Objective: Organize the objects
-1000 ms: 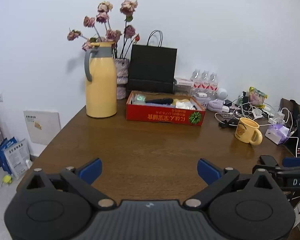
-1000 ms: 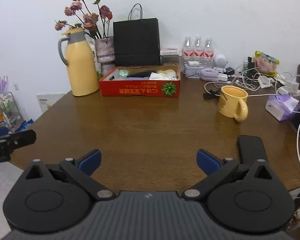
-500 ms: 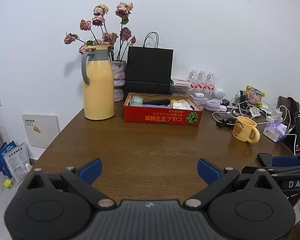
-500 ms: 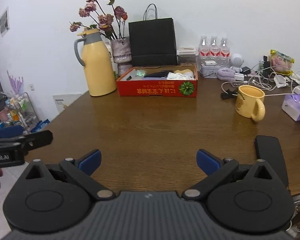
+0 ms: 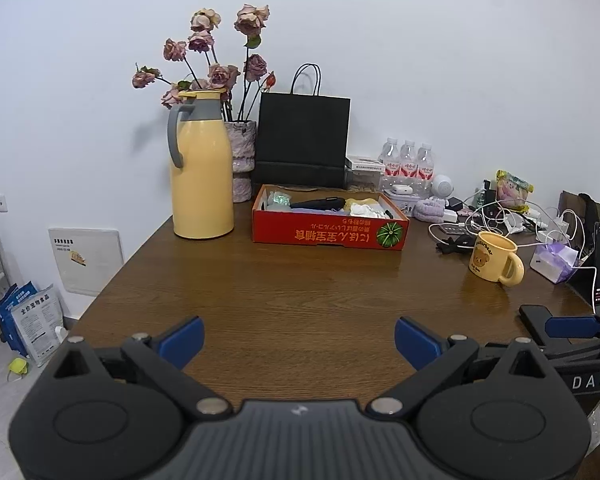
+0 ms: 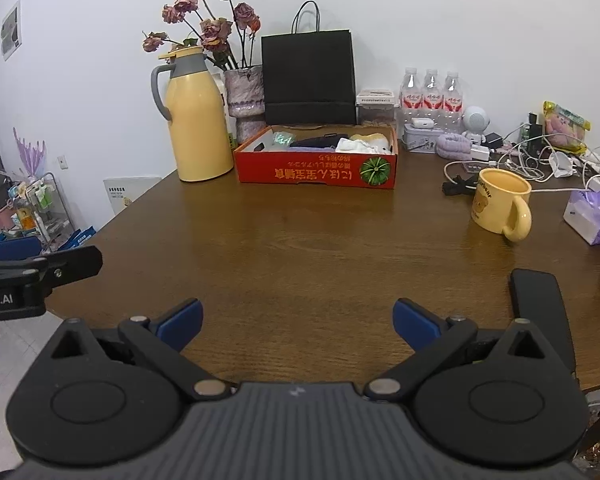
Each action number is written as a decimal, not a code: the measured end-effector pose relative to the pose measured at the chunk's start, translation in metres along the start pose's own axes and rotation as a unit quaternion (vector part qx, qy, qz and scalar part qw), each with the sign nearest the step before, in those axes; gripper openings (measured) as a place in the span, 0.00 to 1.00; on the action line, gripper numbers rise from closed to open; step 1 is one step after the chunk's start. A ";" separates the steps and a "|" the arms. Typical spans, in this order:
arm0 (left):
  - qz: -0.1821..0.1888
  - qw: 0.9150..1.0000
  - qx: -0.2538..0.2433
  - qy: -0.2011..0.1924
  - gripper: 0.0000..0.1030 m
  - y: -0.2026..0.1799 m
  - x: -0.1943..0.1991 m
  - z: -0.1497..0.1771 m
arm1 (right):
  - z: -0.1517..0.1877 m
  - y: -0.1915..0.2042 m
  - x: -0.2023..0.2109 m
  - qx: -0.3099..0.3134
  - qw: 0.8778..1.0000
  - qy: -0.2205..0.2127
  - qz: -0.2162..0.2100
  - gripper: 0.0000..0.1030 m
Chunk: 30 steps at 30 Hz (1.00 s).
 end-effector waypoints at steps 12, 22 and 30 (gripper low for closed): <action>0.004 1.000 -0.008 0.003 0.99 0.006 -0.002 0.001 | 0.001 -0.001 -0.002 -0.005 1.000 0.000 -0.003 1.00; 0.005 1.000 -0.008 0.005 0.99 0.007 -0.003 0.000 | 0.002 -0.001 -0.004 -0.005 1.000 0.004 -0.004 1.00; 0.006 1.000 -0.007 0.008 0.99 0.009 -0.004 0.002 | 0.003 -0.001 -0.006 -0.005 1.000 0.007 -0.006 1.00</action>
Point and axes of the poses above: each gripper's, at about its wrist camera, not at the fingertips, and x roughly against the way its jaws point, y to its left, z to its underside, the point moved 9 cm from there along -x, roughly the way its jaws point, and after that the axes turned 7 degrees about x, right-handed, at the moved point
